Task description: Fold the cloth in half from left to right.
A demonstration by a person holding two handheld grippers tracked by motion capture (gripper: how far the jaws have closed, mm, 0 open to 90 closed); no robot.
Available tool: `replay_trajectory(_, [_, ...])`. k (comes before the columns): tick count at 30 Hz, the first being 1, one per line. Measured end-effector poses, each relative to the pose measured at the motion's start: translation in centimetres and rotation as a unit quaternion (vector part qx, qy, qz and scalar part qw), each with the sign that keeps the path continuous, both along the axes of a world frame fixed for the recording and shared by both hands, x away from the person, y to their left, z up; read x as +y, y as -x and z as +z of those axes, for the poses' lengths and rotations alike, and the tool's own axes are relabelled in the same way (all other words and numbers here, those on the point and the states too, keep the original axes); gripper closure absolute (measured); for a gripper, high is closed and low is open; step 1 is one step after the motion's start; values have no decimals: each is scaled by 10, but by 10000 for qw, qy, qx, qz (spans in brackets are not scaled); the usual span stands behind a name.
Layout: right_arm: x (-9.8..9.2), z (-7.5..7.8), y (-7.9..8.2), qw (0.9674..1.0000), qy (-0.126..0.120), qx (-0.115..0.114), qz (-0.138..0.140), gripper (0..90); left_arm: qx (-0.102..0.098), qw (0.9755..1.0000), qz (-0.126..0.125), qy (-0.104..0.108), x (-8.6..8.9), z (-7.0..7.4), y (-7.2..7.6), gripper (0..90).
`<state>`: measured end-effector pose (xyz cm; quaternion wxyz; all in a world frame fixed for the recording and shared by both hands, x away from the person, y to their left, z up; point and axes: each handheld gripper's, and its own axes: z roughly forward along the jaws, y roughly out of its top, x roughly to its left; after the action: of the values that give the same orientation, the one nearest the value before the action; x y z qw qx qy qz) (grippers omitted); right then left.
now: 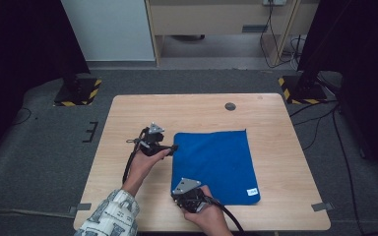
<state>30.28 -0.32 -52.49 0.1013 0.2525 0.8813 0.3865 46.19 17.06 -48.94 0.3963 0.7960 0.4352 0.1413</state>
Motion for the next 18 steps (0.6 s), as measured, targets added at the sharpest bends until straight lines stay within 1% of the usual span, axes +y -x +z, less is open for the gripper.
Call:
replay_trajectory(1, [0, -1, 0, 10000, -10, 19, 7, 863, 17, 10000, 17, -42, -1, -2, -4, 222])
replay_trajectory(2, [1, -2, 1, 10000, -38, 24, 5, 863, -18, 10000, 58, -38, -2, -5, -7, 230])
replay_trajectory(3, [2, -2, 1, 10000, -19, 31, 36, 863, 11, 10000, 60, -36, -3, -9, -11, 249])
replay_trajectory(4, [3, -3, 2, 10000, 41, -28, 70, 863, 90, 9999, 42, -85, -3, -12, -14, 266])
replay_trajectory(5, [4, -3, 2, 9999, 69, -62, 78, 863, 108, 9998, 75, -163, -3, -14, -17, 296])
replay_trajectory(6, [4, -3, 2, 9999, 63, -81, 81, 863, 101, 9998, 90, -173, -2, -16, -19, 316])
replay_trajectory(8, [3, -4, 1, 9999, 48, -64, 88, 863, 118, 9997, 187, -138, 0, -21, -25, 317])
replay_trajectory(11, [3, -4, 2, 9999, 41, -62, 95, 862, 84, 9996, 230, -155, 1, -25, -31, 330])
replay_trajectory(12, [3, -3, 3, 9999, 38, -58, 90, 863, 58, 9993, 238, -287, 0, -27, -34, 330])
replay_trajectory(13, [3, -3, 3, 10000, 13, -52, 67, 862, 45, 9991, 211, -372, -1, -28, -36, 329])
replay_trajectory(15, [3, -2, 4, 10000, 12, -60, 72, 861, 100, 9986, 196, -473, -4, -34, -40, 324])
replay_trajectory(16, [3, -1, 4, 9999, 12, -60, 82, 859, 126, 9985, 186, -504, -4, -36, -41, 322])
replay_trajectory(18, [3, -1, 5, 9999, 34, -60, 86, 859, 155, 9987, 174, -463, -6, -39, -44, 324])
